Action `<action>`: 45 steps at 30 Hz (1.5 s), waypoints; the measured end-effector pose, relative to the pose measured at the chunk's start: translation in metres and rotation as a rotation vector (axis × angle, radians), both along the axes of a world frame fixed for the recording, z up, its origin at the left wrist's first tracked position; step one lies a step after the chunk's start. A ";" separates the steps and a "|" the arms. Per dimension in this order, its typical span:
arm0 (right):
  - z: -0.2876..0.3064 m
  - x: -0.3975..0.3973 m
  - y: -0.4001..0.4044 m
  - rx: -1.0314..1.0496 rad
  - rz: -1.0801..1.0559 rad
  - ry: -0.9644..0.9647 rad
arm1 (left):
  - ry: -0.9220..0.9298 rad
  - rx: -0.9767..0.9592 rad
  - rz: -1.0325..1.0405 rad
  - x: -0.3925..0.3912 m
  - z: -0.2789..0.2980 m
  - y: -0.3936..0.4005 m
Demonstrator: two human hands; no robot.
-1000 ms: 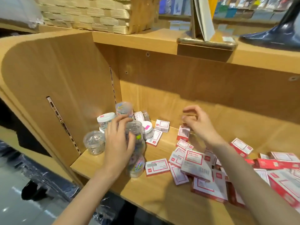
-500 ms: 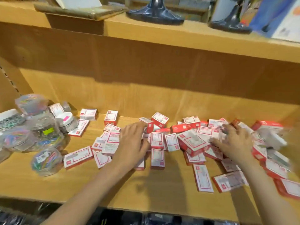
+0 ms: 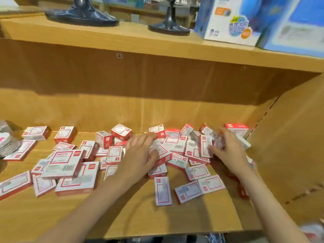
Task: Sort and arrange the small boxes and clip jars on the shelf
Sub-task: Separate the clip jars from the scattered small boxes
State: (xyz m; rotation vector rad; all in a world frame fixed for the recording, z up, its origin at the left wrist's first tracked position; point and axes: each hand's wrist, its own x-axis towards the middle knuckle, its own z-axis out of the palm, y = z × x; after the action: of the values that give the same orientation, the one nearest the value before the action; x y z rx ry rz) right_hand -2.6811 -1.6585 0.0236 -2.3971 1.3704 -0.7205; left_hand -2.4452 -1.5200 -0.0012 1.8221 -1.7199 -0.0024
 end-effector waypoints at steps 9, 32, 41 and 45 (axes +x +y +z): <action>-0.011 0.004 -0.007 0.015 0.217 0.081 | 0.023 0.010 0.004 -0.024 0.004 -0.033; 0.017 -0.014 -0.028 0.403 0.219 -0.440 | 0.159 -0.033 -0.246 -0.069 0.016 -0.074; -0.015 -0.036 -0.044 0.094 -0.075 0.304 | 0.019 0.260 -0.105 -0.071 0.012 -0.092; -0.015 -0.032 -0.038 0.029 -0.058 -0.058 | -0.018 0.095 -0.129 -0.066 0.012 -0.086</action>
State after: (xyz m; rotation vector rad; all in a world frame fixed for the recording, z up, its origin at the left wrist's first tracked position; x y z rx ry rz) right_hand -2.7127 -1.6970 0.0090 -2.3048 1.4222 -0.7736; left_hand -2.5113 -1.6055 0.0106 1.7796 -1.8762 -0.1236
